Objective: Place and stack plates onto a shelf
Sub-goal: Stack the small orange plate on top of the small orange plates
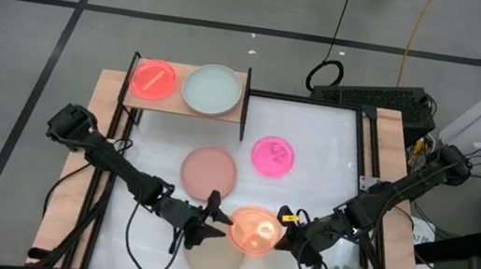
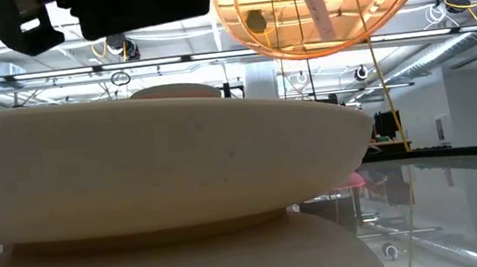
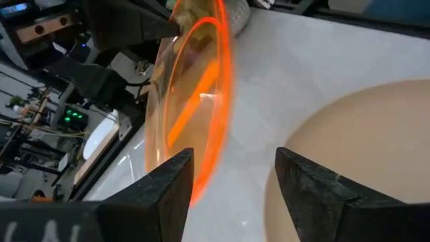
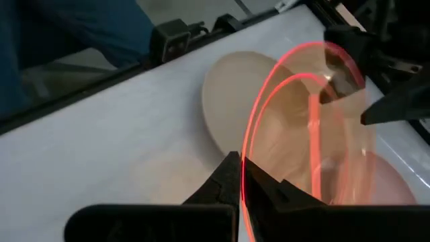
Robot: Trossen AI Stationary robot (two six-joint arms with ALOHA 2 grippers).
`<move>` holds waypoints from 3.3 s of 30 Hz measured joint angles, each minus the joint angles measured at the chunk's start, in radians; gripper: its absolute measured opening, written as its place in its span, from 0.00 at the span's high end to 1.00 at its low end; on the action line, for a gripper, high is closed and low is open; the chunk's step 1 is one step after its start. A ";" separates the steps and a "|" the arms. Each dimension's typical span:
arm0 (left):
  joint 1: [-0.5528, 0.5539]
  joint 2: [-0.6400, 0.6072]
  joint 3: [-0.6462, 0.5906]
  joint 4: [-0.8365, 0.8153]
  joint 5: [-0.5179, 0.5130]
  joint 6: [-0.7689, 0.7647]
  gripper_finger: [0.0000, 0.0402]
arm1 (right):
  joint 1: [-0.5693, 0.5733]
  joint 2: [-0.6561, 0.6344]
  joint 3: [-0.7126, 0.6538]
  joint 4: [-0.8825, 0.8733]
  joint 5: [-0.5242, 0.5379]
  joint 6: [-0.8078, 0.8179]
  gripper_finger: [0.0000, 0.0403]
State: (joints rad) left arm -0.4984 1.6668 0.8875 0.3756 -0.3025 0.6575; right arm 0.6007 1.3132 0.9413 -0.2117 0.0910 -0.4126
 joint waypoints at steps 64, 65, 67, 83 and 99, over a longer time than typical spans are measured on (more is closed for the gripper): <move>0.079 -0.002 0.000 0.113 0.385 0.040 0.99 | -0.075 0.000 -0.001 0.113 -0.091 0.090 0.86; 0.079 -0.002 0.000 0.113 0.388 0.038 0.99 | -0.075 0.000 -0.001 0.125 -0.091 0.102 0.83; 0.079 -0.002 0.000 0.112 0.390 0.025 0.99 | -0.075 0.000 -0.001 0.149 -0.091 0.123 0.76; 0.095 -0.015 0.000 0.047 0.287 -0.038 0.99 | -0.062 -0.042 -0.002 0.206 0.059 0.268 0.38; 0.149 -0.291 0.000 -0.240 0.097 -0.064 0.99 | 0.062 -0.291 -0.001 0.014 0.332 0.406 0.44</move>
State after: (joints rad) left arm -0.3491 1.3755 0.8879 0.1359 -0.2060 0.5932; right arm 0.6632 1.0219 0.9401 -0.1976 0.4230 -0.0064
